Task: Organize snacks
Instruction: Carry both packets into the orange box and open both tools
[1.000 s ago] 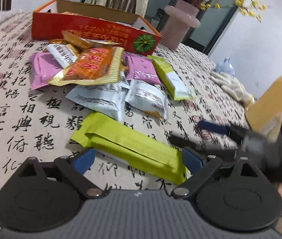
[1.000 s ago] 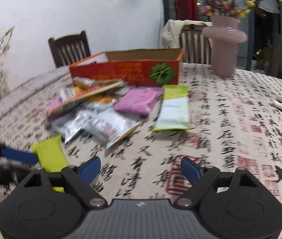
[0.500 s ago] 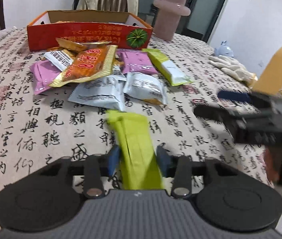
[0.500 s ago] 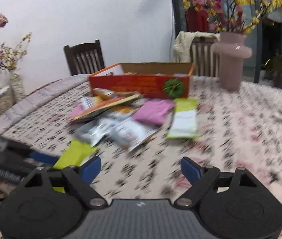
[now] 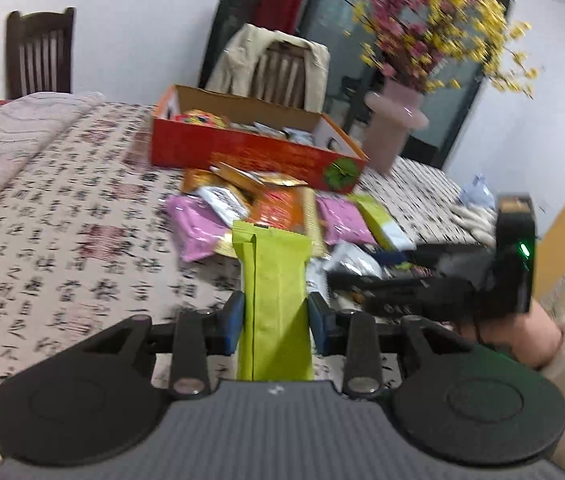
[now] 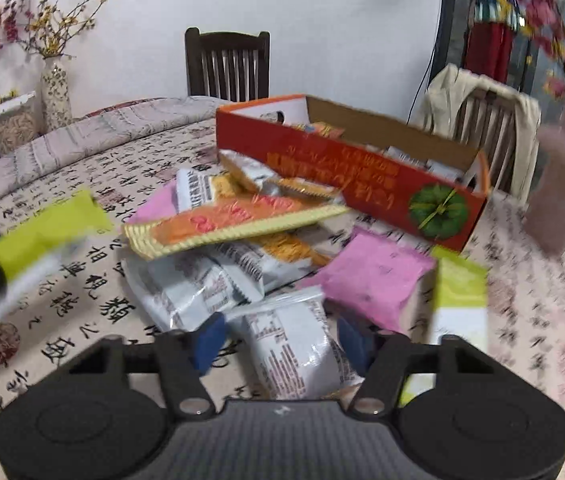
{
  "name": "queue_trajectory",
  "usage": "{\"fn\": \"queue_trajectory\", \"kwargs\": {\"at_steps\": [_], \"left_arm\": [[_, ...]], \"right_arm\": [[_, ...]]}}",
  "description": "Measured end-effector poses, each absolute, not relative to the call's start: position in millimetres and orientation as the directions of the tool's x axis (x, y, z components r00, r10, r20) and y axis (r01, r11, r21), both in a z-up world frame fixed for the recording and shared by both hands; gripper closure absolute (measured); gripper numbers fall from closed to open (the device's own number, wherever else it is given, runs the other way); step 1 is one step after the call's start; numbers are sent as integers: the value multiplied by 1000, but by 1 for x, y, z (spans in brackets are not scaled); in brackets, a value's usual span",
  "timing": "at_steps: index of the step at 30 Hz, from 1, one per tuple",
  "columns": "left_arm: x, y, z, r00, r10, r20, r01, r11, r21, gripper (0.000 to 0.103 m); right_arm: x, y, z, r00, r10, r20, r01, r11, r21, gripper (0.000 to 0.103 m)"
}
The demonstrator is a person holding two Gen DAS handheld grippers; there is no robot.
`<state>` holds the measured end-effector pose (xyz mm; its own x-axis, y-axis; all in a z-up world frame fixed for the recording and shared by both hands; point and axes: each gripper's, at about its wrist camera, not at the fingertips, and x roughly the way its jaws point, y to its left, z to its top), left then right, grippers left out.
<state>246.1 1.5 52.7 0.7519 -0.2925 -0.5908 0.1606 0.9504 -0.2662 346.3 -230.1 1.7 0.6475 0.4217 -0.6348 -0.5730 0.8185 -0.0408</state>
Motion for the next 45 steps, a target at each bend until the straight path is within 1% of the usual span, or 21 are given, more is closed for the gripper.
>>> {"fn": "queue_trajectory", "kwargs": {"at_steps": [1, 2, 4, 9, 12, 16, 19, 21, 25, 27, 31, 34, 38, 42, 44, 45], "left_arm": [[246, 5, 54, 755, -291, -588, 154, 950, -273, 69], [246, 9, 54, 757, -293, -585, 151, 948, -279, 69], [246, 12, 56, 756, -310, -576, 162, 942, -295, 69], [255, 12, 58, 749, -350, -563, 205, 930, -305, 69], [265, 10, 59, 746, -358, -561, 216, 927, -306, 69], [282, 13, 69, 747, -377, -547, 236, 920, -313, 68], [302, 26, 91, 763, -408, -501, 261, 904, -339, 69], [320, 30, 106, 781, -407, -474, 271, 905, -329, 68], [377, 29, 138, 807, -385, -447, 282, 917, -281, 68], [416, 23, 149, 812, -368, -453, 278, 926, -255, 68], [505, 7, 151, 800, -332, -500, 246, 941, -230, 68], [570, -2, 134, 778, -290, -557, 183, 953, -241, 68], [642, -1, 104, 732, -284, -619, 111, 947, -303, 68], [679, 2, 70, 688, -274, -672, 67, 946, -318, 68], [690, 6, 57, 673, -271, -688, 32, 940, -339, 68], [691, 11, 52, 673, -275, -687, 8, 931, -365, 65]], "right_arm": [[343, -232, -1, 644, 420, -639, -564, 825, -26, 60], [339, -233, -2, 645, 413, -643, -552, 834, -18, 63], [323, -241, -2, 663, 390, -639, -510, 860, -3, 63], [275, -267, 1, 684, 386, -619, -428, 900, 88, 63], [262, -275, 6, 703, 372, -606, -396, 913, 102, 63], [263, -278, 20, 725, 376, -577, -393, 914, 103, 63], [278, -273, 39, 737, 406, -540, -421, 901, 104, 63], [292, -268, 51, 755, 405, -516, -424, 901, 87, 63], [339, -258, 73, 774, 413, -479, -438, 896, 65, 63], [367, -253, 85, 780, 424, -460, -446, 893, 65, 63], [453, -243, 103, 758, 462, -461, -437, 884, 166, 63], [525, -233, 108, 730, 478, -489, -398, 879, 264, 63], [614, -209, 97, 718, 413, -560, -309, 910, 276, 63], [665, -197, 77, 681, 403, -612, -263, 914, 309, 63], [681, -192, 69, 672, 391, -628, -252, 919, 303, 63], [690, -188, 66, 667, 388, -635, -247, 920, 303, 63]]}}
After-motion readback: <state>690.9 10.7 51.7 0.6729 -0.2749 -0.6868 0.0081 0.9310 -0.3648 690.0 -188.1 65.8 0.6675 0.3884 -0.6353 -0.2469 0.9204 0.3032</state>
